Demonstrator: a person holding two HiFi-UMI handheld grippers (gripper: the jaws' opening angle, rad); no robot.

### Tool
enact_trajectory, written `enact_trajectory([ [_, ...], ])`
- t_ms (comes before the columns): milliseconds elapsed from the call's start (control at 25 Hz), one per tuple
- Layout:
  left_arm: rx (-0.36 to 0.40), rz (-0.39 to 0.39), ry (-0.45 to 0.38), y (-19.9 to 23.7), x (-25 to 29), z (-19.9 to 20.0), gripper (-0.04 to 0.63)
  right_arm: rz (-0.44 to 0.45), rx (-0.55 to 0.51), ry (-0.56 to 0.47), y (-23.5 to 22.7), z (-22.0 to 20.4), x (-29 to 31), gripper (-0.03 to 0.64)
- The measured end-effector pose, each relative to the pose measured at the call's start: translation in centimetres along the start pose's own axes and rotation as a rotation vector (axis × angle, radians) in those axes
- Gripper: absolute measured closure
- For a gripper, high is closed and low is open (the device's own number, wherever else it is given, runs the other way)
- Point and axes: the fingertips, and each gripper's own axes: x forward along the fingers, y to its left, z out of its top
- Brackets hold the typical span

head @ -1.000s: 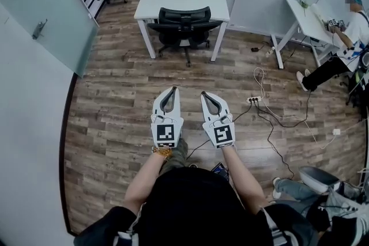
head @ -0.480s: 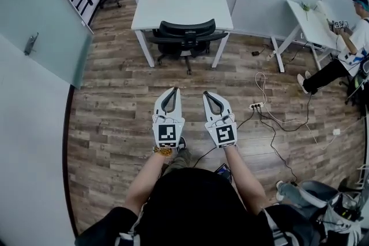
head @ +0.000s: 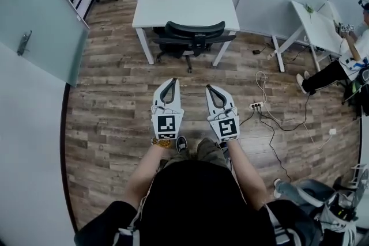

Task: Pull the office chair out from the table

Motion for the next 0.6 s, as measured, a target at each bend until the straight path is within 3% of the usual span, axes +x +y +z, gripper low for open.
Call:
enact_trajectory([
  [440, 0.024, -0.002, 0.025, 3.8, 5.4, -2.0, 0.577, -0.008, -0.048, 0.042, -4.0, -2.7, 5.3, 0.609],
  [600, 0.078, -0.018, 0.039, 4.4, 8.2, -2.9, 0.577, 0.013, -0.102, 0.058, -6.6, -4.2, 7.8, 0.609],
])
